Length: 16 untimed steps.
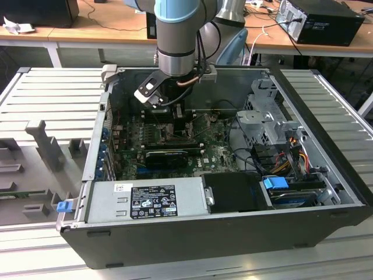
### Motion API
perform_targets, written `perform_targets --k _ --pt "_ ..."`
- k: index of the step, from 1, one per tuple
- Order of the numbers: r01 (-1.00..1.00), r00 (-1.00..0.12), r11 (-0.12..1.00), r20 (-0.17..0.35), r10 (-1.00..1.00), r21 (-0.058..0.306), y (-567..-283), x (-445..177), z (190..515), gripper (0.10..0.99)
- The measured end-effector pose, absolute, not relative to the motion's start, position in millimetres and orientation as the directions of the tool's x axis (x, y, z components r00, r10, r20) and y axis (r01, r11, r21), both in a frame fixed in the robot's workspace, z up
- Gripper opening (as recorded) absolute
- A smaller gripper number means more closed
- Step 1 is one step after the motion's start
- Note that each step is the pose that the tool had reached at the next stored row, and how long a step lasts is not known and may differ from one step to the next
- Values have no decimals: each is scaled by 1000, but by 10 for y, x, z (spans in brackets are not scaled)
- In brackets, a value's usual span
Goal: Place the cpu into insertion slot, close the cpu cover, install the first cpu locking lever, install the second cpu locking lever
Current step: 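Place the cpu into insertion slot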
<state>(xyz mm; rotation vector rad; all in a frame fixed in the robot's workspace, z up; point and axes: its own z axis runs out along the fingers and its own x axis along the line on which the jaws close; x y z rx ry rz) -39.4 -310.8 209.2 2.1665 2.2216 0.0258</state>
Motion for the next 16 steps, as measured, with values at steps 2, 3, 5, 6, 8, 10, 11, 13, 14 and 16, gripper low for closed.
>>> perform_targets --k 2,3,5,6,8,10,11,13,14,16 --pt "999 -23 24 -16 1000 39 -3116 -394 2075 529" --pt "999 -23 23 -16 1000 39 -3118 -394 2071 529" --pt "999 -21 22 -16 1000 39 -3125 -393 2063 529" --pt "999 -20 20 -16 1000 39 -3130 -393 2055 529" --pt "999 -20 20 -16 1000 39 -3130 -393 2032 529" --pt "999 -20 20 -16 1000 39 -3131 -394 2022 529" --pt "999 -20 20 -16 1000 39 -3130 -393 2022 529" --pt "999 -20 20 -16 1000 39 -3130 -393 2020 529" --pt "999 -20 20 -16 1000 39 -3130 -393 2020 529" --pt "999 -20 20 -16 1000 39 -3130 -393 2019 541"
